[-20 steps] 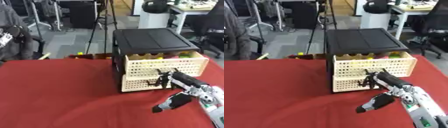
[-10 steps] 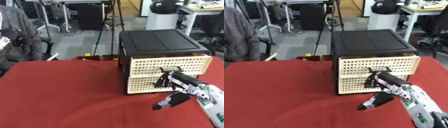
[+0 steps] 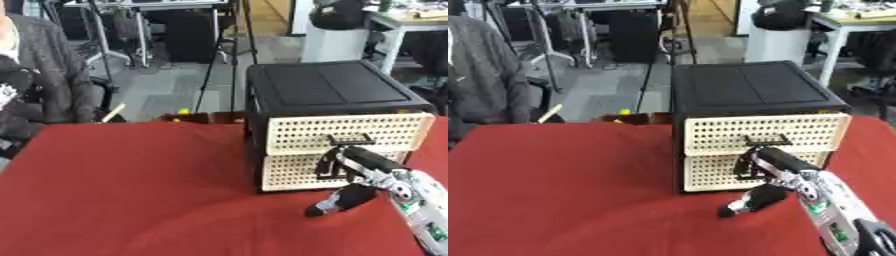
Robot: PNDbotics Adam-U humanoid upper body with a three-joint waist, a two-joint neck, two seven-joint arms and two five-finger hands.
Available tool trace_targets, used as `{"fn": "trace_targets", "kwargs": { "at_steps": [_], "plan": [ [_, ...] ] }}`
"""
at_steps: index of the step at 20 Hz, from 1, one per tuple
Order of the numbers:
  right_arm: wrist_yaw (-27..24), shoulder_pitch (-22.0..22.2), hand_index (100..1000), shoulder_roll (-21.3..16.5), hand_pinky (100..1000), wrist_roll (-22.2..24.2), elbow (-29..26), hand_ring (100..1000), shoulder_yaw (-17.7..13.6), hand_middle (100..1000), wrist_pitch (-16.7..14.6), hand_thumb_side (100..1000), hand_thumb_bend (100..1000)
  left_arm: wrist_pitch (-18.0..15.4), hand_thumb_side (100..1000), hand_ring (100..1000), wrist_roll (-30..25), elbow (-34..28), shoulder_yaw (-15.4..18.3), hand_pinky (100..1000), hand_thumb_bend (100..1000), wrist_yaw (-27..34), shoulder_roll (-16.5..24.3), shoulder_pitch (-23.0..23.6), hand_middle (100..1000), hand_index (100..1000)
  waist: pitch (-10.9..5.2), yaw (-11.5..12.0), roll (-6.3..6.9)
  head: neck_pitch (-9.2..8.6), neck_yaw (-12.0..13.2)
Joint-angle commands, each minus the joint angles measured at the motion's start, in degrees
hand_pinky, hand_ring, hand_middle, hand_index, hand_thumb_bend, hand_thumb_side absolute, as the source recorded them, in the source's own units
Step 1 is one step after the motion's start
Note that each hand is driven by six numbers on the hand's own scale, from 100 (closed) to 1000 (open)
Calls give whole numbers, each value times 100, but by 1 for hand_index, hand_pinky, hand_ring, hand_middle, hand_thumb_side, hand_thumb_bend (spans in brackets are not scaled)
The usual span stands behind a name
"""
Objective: Pick up objects from table and place into drawer.
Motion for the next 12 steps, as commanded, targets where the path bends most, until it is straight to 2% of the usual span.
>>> {"fn": "trace_targets", "kwargs": {
  "at_steps": [1, 7, 12],
  "plan": [
    [71, -219, 692, -62, 432, -48, 67, 617, -105, 599, 2, 649, 1000, -7, 835, 411, -7, -113, 96, 312, 100, 18, 116, -37, 475, 620, -66, 20, 10, -77, -14],
    [120, -353, 690, -52, 430, -44, 316, 607, -145, 579, 4, 639, 1000, 27, 839, 411, -39, -130, 113, 311, 100, 24, 88, -7, 476, 619, -65, 74, 3, -88, -24],
    [90, -273, 677, -38, 425, 29, 355, 567, -126, 549, -50, 621, 1000, 81, 846, 411, -80, -137, 145, 309, 100, 35, 68, 50, 478, 620, -60, 78, -17, -91, -30]
  ]
}}
